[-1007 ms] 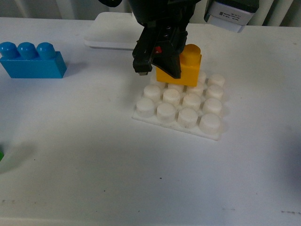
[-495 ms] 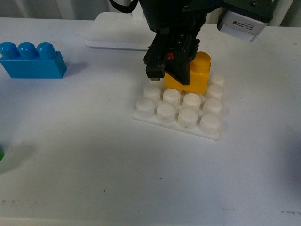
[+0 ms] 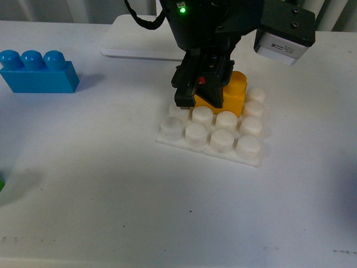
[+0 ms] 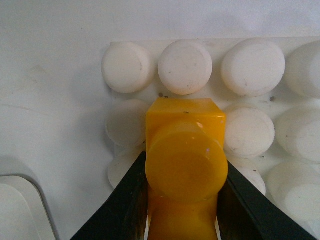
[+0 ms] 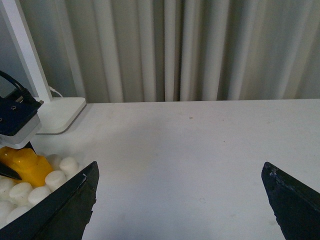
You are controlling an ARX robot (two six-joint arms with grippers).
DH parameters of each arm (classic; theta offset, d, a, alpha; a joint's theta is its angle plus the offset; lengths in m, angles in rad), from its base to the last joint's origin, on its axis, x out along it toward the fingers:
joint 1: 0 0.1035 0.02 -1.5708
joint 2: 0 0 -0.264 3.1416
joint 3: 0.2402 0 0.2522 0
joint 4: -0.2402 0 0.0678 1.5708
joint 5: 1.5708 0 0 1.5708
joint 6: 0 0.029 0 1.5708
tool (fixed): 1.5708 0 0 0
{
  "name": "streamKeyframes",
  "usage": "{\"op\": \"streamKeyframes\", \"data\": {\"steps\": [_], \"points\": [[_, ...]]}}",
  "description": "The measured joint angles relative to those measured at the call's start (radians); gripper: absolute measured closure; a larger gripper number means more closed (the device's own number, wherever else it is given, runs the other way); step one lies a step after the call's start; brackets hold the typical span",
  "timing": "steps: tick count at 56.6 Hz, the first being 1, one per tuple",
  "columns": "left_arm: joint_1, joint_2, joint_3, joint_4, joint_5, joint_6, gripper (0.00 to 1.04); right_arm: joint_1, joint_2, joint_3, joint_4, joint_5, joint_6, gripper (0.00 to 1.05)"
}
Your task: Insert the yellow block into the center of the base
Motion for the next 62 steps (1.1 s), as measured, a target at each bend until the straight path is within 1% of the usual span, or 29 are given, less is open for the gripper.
{"op": "streamKeyframes", "data": {"steps": [29, 46, 49, 50, 53, 58, 59, 62], "points": [[-0.005, 0.007, -0.012, 0.025, -0.005, -0.014, 0.73, 0.000, 0.000, 0.000, 0.000, 0.000, 0.000, 0.09], [-0.008, 0.001, -0.013, 0.064, -0.026, -0.025, 0.73, 0.000, 0.000, 0.000, 0.000, 0.000, 0.000, 0.09], [-0.008, 0.001, -0.013, 0.069, -0.037, -0.023, 0.65, 0.000, 0.000, 0.000, 0.000, 0.000, 0.000, 0.09], [-0.008, 0.001, -0.013, 0.074, -0.045, -0.023, 0.60, 0.000, 0.000, 0.000, 0.000, 0.000, 0.000, 0.09], [-0.007, -0.001, -0.013, 0.083, -0.051, -0.023, 0.49, 0.000, 0.000, 0.000, 0.000, 0.000, 0.000, 0.09], [-0.005, -0.014, -0.013, 0.083, -0.058, -0.021, 0.36, 0.000, 0.000, 0.000, 0.000, 0.000, 0.000, 0.09], [-0.004, -0.023, -0.013, 0.082, -0.058, -0.021, 0.31, 0.000, 0.000, 0.000, 0.000, 0.000, 0.000, 0.09], [-0.002, -0.036, -0.016, 0.078, -0.055, -0.021, 0.24, 0.000, 0.000, 0.000, 0.000, 0.000, 0.000, 0.09]]}}
